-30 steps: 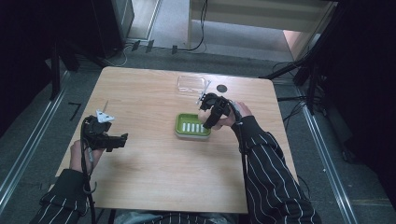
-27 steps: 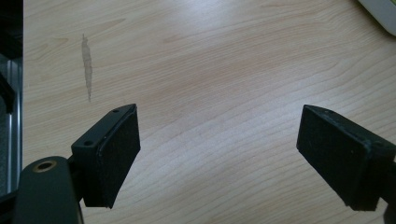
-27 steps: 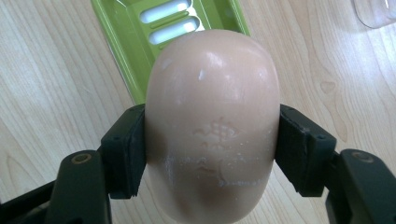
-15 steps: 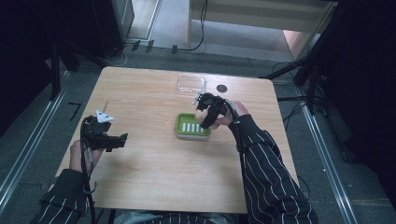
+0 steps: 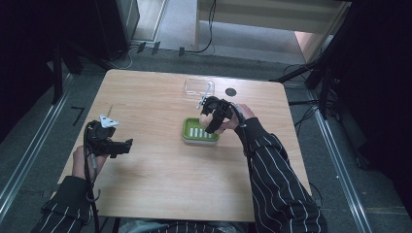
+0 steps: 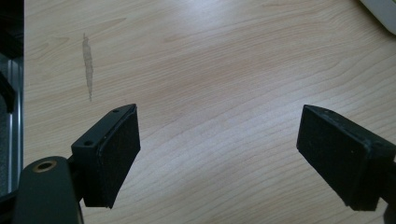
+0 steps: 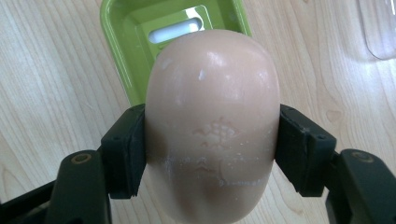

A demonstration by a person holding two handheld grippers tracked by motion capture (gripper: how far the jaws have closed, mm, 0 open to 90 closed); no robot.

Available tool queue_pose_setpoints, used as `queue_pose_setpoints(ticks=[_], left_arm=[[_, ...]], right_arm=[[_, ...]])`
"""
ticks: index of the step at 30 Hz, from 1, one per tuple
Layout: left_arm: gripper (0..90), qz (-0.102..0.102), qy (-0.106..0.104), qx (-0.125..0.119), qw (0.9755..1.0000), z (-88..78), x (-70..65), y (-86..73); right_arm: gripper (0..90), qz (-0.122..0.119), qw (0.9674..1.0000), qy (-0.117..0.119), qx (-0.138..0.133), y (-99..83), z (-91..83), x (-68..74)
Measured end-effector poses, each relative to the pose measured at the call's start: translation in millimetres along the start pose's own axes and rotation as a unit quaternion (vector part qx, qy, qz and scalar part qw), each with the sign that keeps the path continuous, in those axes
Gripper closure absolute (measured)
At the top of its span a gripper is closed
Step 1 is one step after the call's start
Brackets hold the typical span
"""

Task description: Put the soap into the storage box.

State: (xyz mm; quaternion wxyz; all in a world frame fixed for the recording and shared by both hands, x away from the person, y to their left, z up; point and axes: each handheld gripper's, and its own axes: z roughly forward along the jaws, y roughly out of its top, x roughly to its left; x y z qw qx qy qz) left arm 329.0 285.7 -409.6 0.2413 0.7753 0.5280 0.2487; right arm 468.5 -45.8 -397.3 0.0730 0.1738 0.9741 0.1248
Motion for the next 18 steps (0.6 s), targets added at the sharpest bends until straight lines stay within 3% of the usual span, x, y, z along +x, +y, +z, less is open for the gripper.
queue_pose_setpoints(ticks=[18], left_arm=[[14.3, -0.001, 0.001, -0.001, 1.0, -0.1, 0.4, -0.4]], right_arm=[[33.4, -0.025, 0.9997, 0.007, -0.002, 8.9, 11.6, 0.7]])
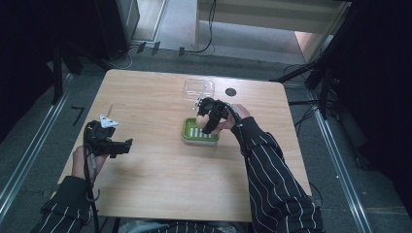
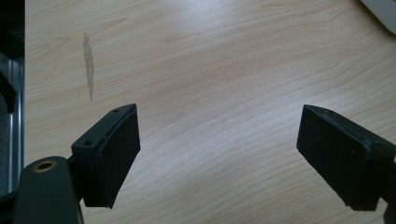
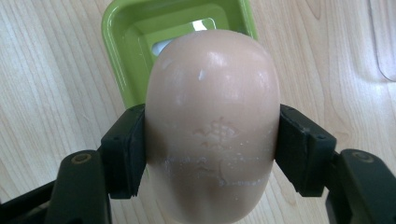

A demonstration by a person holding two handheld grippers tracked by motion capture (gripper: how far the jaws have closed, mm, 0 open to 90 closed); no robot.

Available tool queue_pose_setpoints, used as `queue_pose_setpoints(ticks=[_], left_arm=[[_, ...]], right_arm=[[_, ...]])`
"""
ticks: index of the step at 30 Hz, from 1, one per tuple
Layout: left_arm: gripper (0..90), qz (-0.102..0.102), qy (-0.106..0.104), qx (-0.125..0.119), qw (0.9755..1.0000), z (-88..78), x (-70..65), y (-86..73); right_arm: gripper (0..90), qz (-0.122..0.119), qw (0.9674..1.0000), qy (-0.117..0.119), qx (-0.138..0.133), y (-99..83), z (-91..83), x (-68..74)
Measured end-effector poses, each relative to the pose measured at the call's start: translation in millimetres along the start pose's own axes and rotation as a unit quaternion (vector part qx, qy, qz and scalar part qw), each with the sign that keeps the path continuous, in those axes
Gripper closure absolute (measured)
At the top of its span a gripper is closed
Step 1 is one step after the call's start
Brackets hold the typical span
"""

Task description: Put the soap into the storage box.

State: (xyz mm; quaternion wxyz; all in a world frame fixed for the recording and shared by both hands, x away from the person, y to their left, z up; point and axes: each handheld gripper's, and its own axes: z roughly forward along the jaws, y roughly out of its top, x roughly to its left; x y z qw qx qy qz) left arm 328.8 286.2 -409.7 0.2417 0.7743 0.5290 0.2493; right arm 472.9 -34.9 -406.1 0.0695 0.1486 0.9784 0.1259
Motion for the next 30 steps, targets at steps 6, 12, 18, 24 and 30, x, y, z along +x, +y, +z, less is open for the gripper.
queue_pose_setpoints(ticks=[6, 12, 18, 24, 30], left_arm=[[14.3, -0.001, 0.0, -0.001, 1.0, -0.1, 0.0, -0.1], [14.3, -0.001, 0.0, -0.001, 1.0, -0.2, 0.0, -0.1], [14.3, -0.001, -0.001, -0.001, 1.0, -0.2, 0.3, -0.2], [14.3, 0.0, -0.001, 0.0, 1.0, -0.3, 0.7, -0.5], [14.3, -0.001, 0.0, 0.0, 1.0, -0.3, 0.8, -0.6]], right_arm=[[33.4, -0.008, 1.0, 0.002, 0.002, 3.3, 4.0, 0.3], [33.4, -0.012, 0.9999, 0.003, 0.0, 6.0, 6.5, -0.1], [33.4, -0.022, 0.9998, 0.003, -0.002, 8.6, 11.9, -1.0], [33.4, -0.024, 0.9997, 0.009, 0.001, 10.8, 18.1, -0.4], [33.4, -0.037, 0.9992, 0.012, -0.003, 12.0, 22.3, -0.7]])
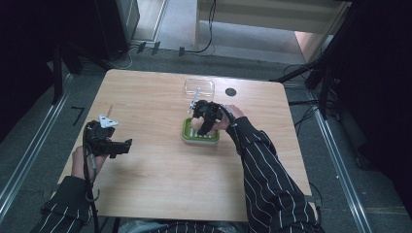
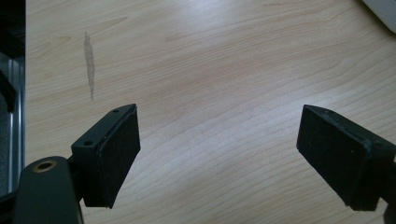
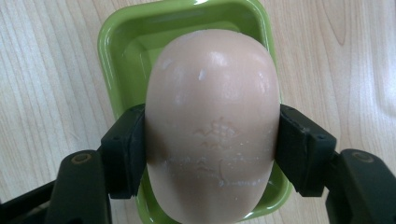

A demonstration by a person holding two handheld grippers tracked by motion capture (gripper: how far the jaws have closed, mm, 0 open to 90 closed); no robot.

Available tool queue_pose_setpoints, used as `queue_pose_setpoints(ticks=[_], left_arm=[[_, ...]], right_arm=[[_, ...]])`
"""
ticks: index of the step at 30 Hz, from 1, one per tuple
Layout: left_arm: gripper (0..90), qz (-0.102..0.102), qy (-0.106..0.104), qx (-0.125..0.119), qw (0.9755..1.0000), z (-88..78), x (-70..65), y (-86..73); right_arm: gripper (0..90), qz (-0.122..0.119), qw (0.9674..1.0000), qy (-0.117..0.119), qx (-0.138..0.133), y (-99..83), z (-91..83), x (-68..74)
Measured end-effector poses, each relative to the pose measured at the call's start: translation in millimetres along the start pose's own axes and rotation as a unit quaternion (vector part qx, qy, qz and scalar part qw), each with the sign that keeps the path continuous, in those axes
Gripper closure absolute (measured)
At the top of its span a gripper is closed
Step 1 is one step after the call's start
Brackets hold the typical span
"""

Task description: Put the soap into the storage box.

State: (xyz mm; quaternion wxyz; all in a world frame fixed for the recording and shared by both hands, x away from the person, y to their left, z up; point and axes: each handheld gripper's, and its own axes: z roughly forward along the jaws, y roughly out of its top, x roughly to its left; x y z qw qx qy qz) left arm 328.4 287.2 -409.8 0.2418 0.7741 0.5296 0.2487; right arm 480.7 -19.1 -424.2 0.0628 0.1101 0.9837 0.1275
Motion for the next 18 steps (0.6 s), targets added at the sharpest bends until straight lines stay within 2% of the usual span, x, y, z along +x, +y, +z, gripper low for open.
queue_pose_setpoints(ticks=[18], left_arm=[[14.3, 0.001, 0.0, 0.001, 1.0, 0.0, 0.0, -0.2]], right_arm=[[33.3, -0.017, 0.9998, 0.013, 0.002, 3.0, 15.6, 0.8]])
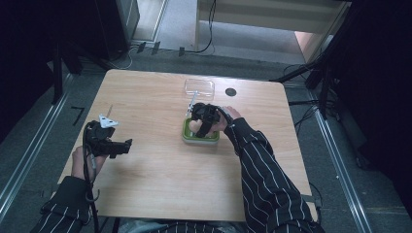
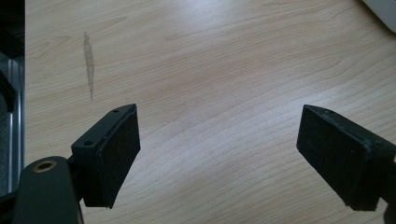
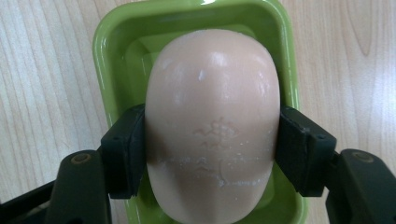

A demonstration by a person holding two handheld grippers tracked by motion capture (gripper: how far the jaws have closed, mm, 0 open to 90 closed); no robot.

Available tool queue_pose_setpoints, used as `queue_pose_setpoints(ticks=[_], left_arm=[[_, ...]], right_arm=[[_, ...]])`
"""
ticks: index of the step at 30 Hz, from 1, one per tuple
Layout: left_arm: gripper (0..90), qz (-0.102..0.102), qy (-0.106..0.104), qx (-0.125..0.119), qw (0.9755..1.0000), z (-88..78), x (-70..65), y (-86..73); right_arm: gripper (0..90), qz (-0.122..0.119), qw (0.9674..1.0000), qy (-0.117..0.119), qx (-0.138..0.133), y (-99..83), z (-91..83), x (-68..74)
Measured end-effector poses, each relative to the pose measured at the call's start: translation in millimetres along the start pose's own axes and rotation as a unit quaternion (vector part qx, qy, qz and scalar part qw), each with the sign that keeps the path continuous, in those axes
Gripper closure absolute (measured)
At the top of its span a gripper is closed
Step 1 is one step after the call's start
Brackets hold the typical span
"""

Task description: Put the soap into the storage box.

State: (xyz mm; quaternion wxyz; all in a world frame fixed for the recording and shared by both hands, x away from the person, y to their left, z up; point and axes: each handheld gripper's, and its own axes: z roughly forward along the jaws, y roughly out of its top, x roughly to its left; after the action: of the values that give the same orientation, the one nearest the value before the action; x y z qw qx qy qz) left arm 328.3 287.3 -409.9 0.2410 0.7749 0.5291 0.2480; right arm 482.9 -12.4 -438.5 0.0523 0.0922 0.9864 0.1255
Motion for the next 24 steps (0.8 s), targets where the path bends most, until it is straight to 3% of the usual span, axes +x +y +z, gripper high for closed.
queue_pose_setpoints(ticks=[12, 13, 21, 24], left_arm=[[14.3, 0.001, 0.0, 0.0, 1.0, 0.1, -0.5, 0.0], [14.3, 0.001, 0.0, 0.001, 1.0, 0.1, -0.6, 0.0], [14.2, 0.001, 0.0, 0.001, 1.0, 0.3, -0.6, 0.1], [14.3, 0.003, 0.0, 0.002, 1.0, 0.1, -1.5, 0.8]], right_arm=[[33.2, -0.015, 0.9998, 0.011, -0.007, -2.2, 4.8, -1.9], [33.1, -0.025, 0.9996, 0.012, -0.008, -2.2, 4.9, -2.2], [31.7, -0.026, 0.9996, 0.01, -0.005, -2.1, 4.8, -2.6], [29.5, -0.014, 0.9999, 0.008, -0.004, -1.9, 1.8, -3.4]])
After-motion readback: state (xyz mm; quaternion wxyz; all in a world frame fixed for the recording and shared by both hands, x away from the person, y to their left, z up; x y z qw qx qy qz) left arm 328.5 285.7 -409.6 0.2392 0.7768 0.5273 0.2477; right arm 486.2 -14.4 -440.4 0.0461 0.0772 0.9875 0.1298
